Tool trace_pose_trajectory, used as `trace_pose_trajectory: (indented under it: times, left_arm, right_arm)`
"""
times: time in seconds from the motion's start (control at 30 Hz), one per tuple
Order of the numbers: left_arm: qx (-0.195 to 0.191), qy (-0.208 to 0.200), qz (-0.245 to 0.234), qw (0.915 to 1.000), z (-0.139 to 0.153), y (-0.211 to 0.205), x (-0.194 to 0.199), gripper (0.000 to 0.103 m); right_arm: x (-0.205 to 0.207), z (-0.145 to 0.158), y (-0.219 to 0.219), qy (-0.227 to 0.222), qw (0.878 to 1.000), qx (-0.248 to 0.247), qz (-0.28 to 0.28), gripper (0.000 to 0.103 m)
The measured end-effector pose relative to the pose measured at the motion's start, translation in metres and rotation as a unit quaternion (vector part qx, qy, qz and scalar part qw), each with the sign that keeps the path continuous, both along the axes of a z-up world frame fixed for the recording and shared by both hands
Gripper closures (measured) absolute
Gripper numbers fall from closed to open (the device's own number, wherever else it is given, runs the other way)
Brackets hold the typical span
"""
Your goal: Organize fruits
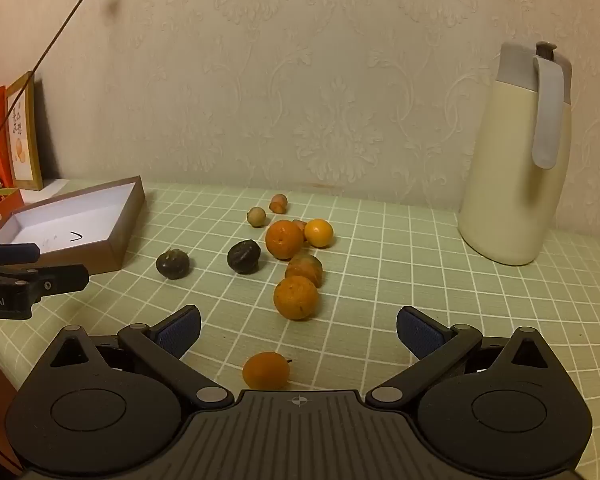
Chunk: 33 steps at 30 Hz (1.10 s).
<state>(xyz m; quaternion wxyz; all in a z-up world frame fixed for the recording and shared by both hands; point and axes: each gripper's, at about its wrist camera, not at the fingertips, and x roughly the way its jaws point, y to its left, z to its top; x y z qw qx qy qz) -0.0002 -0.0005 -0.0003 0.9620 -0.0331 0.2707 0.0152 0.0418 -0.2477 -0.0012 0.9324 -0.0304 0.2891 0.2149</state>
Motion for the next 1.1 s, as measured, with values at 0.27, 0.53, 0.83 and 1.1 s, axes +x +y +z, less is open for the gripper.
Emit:
trace_pose_trajectory:
  times: [0.27, 0.53, 0.83, 1.1]
  left_arm:
    - [-0.007, 0.0, 0.002, 1.0, -0.0005, -0.0007, -0.0019, 0.006]
    - [-0.002, 0.005, 0.001, 1.0, -0.0017, -0.0007, 0.0016, 0.006]
    - [-0.002, 0.006, -0.001, 1.0, -0.0008, -0.0004, 0.0018, 0.006]
    - [-0.002, 0.006, 0.0, 1.0, -0.0008, -0.0005, 0.0014, 0.006]
  right_arm:
    - [0.0004, -0.0006, 0.0001, 0.002, 1.0, 0.002, 0.002, 0.0]
    - [-0.0001, 0.0002, -0.0002, 0.001, 1.0, 0.004, 0.0, 0.0]
    - [0.0009, -0.0012, -0.0002, 0.002, 1.0, 0.006, 0.0, 0.0]
    - [0.0, -0.0011, -0.001, 0.001, 1.0, 0.006, 0.0, 0.0]
